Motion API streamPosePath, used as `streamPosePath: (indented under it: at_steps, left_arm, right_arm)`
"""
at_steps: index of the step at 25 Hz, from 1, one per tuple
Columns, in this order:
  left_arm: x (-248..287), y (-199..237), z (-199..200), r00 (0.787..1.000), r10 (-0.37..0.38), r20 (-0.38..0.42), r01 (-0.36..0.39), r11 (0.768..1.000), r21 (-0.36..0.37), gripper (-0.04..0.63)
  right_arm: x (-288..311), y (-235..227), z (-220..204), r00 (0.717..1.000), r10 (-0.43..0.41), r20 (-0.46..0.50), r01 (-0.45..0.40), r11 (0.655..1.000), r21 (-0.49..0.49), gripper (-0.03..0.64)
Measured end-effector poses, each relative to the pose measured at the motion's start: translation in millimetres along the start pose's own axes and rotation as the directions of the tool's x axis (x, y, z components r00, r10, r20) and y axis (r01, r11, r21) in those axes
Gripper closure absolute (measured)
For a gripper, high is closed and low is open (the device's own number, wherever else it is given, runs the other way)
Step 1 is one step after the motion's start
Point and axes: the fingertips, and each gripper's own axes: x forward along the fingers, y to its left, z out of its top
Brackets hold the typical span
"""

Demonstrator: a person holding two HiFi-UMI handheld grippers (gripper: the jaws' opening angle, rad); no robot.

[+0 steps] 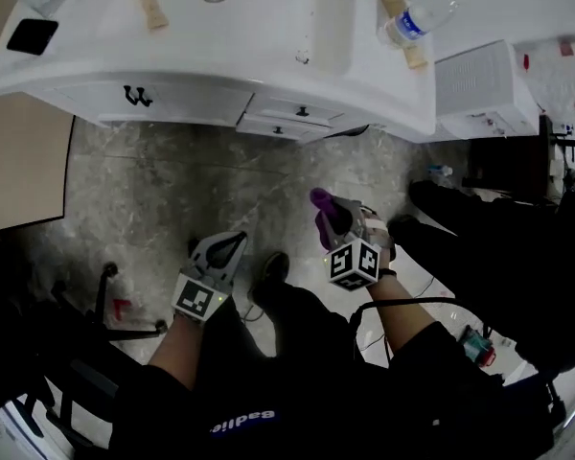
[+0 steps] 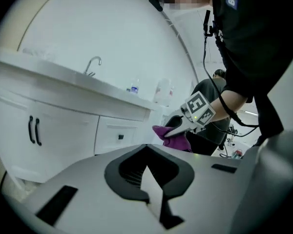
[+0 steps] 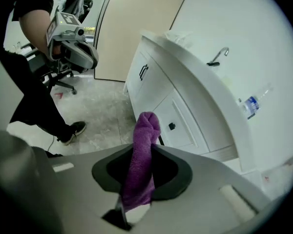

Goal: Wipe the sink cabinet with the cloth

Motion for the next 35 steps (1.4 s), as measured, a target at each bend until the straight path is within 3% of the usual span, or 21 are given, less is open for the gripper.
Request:
streamPosePath:
  at_steps: [4, 6, 9, 14, 17, 19, 23, 26, 28, 31, 35]
  left_arm:
    - [-55, -44, 86, 0.999, -0.033, -0.037, 0.032, 0.999, -0.023, 0.606]
    - [-77, -74, 126, 0.998, -0.042, -0.042, 0.042, 0.999, 0.000, 0.606]
    - [-112, -119, 182, 1.000, -0.026, 0.006, 0.026, 1.000, -0.017, 0.606]
    - [-139, -169, 221, 0.997, 0.027, 0.065, -0.024, 0.999, -0.044, 0.606]
    - [-141, -211, 236, 0.994, -0.086, 0.067, 0.089, 0.996, -0.031, 0.606]
    - [-142, -239, 244, 0.979, -0.201, 0.037, 0.200, 0.979, 0.033, 0.606]
    - [-158, -276, 258, 0.930, -0.367, -0.016, 0.365, 0.917, 0.159, 0.606]
    - [-183, -300, 275, 0.895, -0.445, -0.031, 0.440, 0.868, 0.229, 0.606]
    - [-203, -313, 288, 0.882, -0.472, -0.003, 0.459, 0.856, 0.237, 0.606]
    - [-231, -326, 308, 0.867, -0.491, 0.083, 0.471, 0.863, 0.185, 0.606]
    - [-243, -332, 320, 0.904, -0.412, 0.118, 0.401, 0.910, 0.102, 0.606]
  right_arm:
    - [-100, -1, 40, 0.995, 0.055, 0.084, -0.061, 0.996, 0.067, 0.540]
    - [-147, -5, 59, 0.986, 0.085, 0.141, -0.098, 0.991, 0.089, 0.540]
    - [-204, 0, 80, 0.969, 0.109, 0.223, -0.136, 0.985, 0.109, 0.540]
    - [-267, 1, 92, 0.947, 0.074, 0.314, -0.121, 0.984, 0.134, 0.540]
    - [-308, 9, 83, 0.946, 0.045, 0.320, -0.117, 0.971, 0.210, 0.540]
    - [-336, 18, 78, 0.950, 0.008, 0.312, -0.091, 0.964, 0.251, 0.540]
    - [-377, 44, 76, 0.956, -0.103, 0.274, -0.004, 0.931, 0.364, 0.540]
    - [-408, 71, 91, 0.946, -0.129, 0.298, -0.024, 0.887, 0.461, 0.540]
    - [-426, 90, 111, 0.926, -0.112, 0.361, -0.087, 0.866, 0.492, 0.540]
    - [-450, 108, 145, 0.871, -0.106, 0.480, -0.200, 0.815, 0.543, 0.540]
    - [-484, 116, 170, 0.801, -0.119, 0.586, -0.273, 0.800, 0.535, 0.540]
